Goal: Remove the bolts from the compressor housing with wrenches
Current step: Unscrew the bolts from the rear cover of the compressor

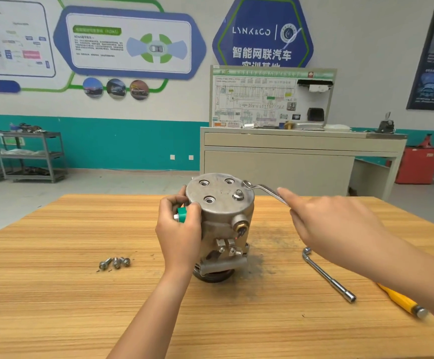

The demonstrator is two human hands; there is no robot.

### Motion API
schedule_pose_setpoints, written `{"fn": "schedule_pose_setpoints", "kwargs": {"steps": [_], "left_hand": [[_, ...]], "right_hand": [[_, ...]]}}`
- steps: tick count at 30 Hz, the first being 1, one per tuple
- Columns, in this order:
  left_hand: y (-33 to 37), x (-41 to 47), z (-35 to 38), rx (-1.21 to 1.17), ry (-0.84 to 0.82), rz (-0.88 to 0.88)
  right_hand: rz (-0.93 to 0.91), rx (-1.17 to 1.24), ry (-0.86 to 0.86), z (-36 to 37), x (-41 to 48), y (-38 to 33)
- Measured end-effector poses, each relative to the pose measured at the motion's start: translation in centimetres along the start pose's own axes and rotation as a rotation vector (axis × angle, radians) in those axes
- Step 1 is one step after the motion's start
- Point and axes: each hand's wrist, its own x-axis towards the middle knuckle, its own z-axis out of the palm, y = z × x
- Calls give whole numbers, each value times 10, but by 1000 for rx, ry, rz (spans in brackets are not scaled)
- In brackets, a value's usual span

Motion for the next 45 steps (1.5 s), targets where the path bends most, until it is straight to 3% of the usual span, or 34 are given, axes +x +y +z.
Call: {"fn": "schedule_pose_setpoints", "kwargs": {"steps": [6, 12, 17, 20, 21, 25, 30, 32, 34, 36, 38, 42, 45], "left_hand": [[1, -1, 5, -1, -23, -4], [-1, -2, 5, -15, -4, 12], [0, 2, -1, -15, -32, -9], [2, 10, -5, -34, -56, -45], [2, 13, -6, -35, -70, -52], [2, 20, -7, -15, -138, -55], [1, 19, -7, -23, -129, -55], [0, 19, -10, -20, -125, -58], [0, 18, -11, -18, -123, -52], [0, 17, -9, -15, -120, -52], [1, 15, -5, -11, -111, -51], [2, 8, -2, -3, -76, -29], [1, 7, -4, -17, -60, -35]], "right_hand": [[3, -161, -66, -3, 7, -12], [-109, -284, -86, -10, 4, -37], [-56, -370, 13, -6, 2, -18], [-68, -195, 414, 24, 14, 10], [-92, -137, 478, 36, 25, 18], [-171, -46, 578, 53, 90, 22], [-438, -5, 628, 55, 143, -4], [-356, 114, 680, 46, 144, -6], [-73, 320, 699, 31, 138, -2], [120, 444, 548, 17, 121, 3], [102, 436, 420, 7, 92, 6], [63, 109, 119, 0, 29, -1], [59, -25, 13, -3, 11, -6]]}}
